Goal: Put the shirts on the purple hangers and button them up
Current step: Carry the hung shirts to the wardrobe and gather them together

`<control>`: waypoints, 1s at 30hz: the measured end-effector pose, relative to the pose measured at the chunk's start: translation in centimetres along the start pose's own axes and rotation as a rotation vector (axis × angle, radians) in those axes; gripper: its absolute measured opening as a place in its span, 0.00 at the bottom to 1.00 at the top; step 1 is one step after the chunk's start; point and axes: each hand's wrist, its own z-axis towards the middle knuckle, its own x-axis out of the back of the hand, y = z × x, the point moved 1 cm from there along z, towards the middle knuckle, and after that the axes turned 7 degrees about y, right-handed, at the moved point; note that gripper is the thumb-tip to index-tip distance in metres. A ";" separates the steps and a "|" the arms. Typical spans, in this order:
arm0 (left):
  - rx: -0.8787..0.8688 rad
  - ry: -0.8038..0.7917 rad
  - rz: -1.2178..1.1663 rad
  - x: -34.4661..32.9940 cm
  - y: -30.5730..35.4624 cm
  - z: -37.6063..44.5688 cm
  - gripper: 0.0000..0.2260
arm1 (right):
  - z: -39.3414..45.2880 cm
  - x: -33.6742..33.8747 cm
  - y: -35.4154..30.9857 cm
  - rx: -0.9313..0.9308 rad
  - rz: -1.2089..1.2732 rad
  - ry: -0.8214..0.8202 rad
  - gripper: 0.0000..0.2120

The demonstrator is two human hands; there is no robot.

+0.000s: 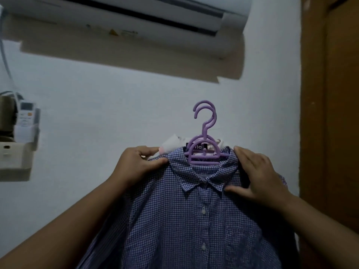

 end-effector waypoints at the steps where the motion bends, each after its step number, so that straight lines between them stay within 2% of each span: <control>1: -0.025 -0.014 -0.026 -2.0 1.2 0.3 0.12 | -0.9 1.4 1.9 -0.016 -0.046 -0.009 0.47; 6: -0.159 -0.077 -0.162 -12.1 8.0 0.9 0.18 | -5.9 8.9 11.3 -0.020 -0.269 -0.056 0.50; 8: -0.211 -0.103 -0.191 -15.9 10.7 0.7 0.20 | -8.2 12.0 14.8 -0.028 -0.348 -0.061 0.47; 11: -0.274 -0.158 -0.273 -21.4 14.6 0.2 0.20 | -11.1 16.6 19.5 -0.033 -0.454 -0.046 0.44; 16: -0.384 -0.229 -0.448 -29.3 21.0 -1.1 0.22 | -14.5 24.4 25.9 -0.022 -0.627 -0.043 0.46; 24: -0.543 -0.375 -0.501 -40.3 30.3 -1.4 0.20 | -18.8 35.3 32.8 -0.079 -0.848 -0.115 0.47; 30: -0.520 -0.549 -0.661 -46.7 35.7 -0.5 0.16 | -20.3 41.6 35.8 -0.107 -0.931 -0.097 0.50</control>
